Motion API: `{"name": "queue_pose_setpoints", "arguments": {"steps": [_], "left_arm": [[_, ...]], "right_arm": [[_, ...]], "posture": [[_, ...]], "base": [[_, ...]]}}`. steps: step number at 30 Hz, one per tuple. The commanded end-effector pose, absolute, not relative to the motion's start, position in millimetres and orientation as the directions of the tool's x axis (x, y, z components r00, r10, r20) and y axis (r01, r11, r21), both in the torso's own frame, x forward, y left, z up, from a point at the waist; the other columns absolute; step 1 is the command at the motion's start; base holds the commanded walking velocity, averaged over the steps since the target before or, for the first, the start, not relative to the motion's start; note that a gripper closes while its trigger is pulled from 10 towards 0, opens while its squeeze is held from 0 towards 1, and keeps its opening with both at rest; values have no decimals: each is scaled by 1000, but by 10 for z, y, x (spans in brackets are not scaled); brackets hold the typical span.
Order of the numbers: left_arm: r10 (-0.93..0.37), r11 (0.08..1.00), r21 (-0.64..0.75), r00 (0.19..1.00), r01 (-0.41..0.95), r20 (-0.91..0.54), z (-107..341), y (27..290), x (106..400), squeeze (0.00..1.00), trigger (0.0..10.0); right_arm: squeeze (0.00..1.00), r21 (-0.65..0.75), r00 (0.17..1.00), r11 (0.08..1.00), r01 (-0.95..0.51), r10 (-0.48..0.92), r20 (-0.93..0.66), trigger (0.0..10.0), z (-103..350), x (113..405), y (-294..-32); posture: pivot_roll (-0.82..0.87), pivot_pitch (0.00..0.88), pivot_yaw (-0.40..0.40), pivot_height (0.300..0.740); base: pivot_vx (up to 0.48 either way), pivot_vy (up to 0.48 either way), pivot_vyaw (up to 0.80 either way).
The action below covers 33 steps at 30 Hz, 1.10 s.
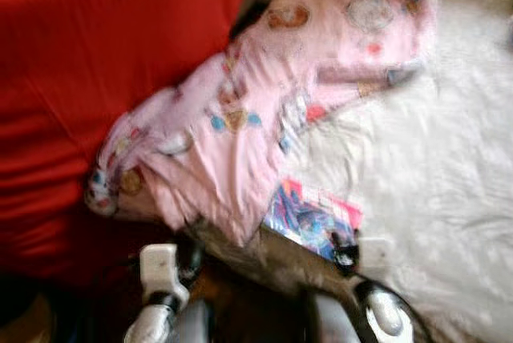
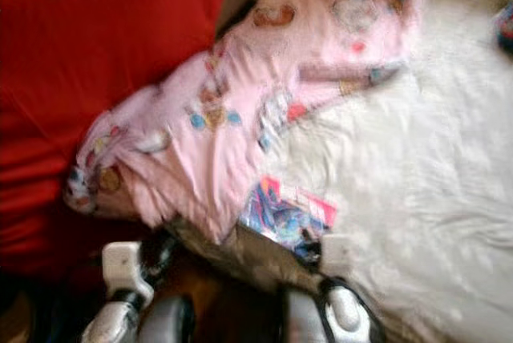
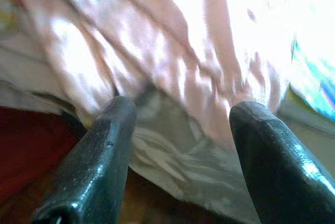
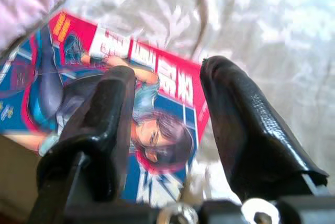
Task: Clean up the room
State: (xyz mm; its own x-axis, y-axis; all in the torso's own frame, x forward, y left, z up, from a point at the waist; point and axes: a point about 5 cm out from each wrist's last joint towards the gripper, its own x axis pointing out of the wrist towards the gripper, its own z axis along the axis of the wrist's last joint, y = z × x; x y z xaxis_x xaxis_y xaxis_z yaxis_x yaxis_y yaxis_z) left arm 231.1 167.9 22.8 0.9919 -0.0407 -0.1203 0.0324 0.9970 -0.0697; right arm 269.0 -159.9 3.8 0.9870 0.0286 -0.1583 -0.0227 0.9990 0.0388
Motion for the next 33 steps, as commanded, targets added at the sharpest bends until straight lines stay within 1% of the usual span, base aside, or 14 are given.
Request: {"name": "queue_pose_setpoints", "arguments": {"steps": [1,5,7,8,13,18,19,20,21,25,33], "left_arm": [[-16,999,-46,982,8,-187,97,1767,2172,0,10000],[-13,999,-45,982,5,-187,95,1769,2166,0,10000],[-13,999,-45,982,5,-188,96,1768,2164,0,10000],[-14,999,-45,982,6,-188,97,1767,2160,0,10000],[-15,999,-43,982,7,-190,97,1770,2154,0,10000],[-16,999,-39,981,9,-192,99,1778,2150,0,10000],[-17,999,-39,981,9,-192,99,1778,2149,0,10000],[-17,999,-38,981,10,-193,98,1778,2149,0,10000],[-17,999,-37,981,10,-194,97,1778,2149,0,10000],[-21,999,-34,981,15,-194,105,1781,2155,0,10000],[-18,1000,-23,980,14,-196,107,1815,2154,0,10000]], "right_arm": [[0,52,975,999,-3,14,-221,10000,-93,2568,-1565],[0,38,963,995,92,-79,-257,10000,-123,2565,-1675],[0,46,960,993,109,-93,-265,10000,-130,2563,-1701],[1000,56,951,988,146,-125,-284,10000,-142,2566,-1765],[1000,57,933,976,209,-182,-310,10000,-139,2594,-1862],[1000,88,932,970,227,-189,-310,10000,-78,2689,-1899],[953,109,927,967,230,-183,-329,10000,-89,2697,-1895],[631,132,922,964,230,-173,-348,10000,-103,2703,-1888],[0,142,915,962,233,-167,-367,10000,-115,2708,-1884],[0,162,883,955,249,-155,-443,10000,-140,2758,-1884],[0,171,873,948,268,-165,-458,10000,-131,2782,-1909]], "posture": [[-47,254,-8,614],[-45,257,-7,614],[-45,257,-7,614],[-45,259,-5,614],[-41,260,-1,614],[-39,262,3,614],[-39,262,3,614],[-39,262,3,614],[-39,262,3,614],[-26,262,12,614],[-21,249,20,614]], "base": [[0,0,0],[0,0,0],[0,0,0],[0,0,0],[0,0,0],[0,0,0],[0,0,0],[0,0,0],[0,0,0],[0,0,0],[0,0,0]]}}
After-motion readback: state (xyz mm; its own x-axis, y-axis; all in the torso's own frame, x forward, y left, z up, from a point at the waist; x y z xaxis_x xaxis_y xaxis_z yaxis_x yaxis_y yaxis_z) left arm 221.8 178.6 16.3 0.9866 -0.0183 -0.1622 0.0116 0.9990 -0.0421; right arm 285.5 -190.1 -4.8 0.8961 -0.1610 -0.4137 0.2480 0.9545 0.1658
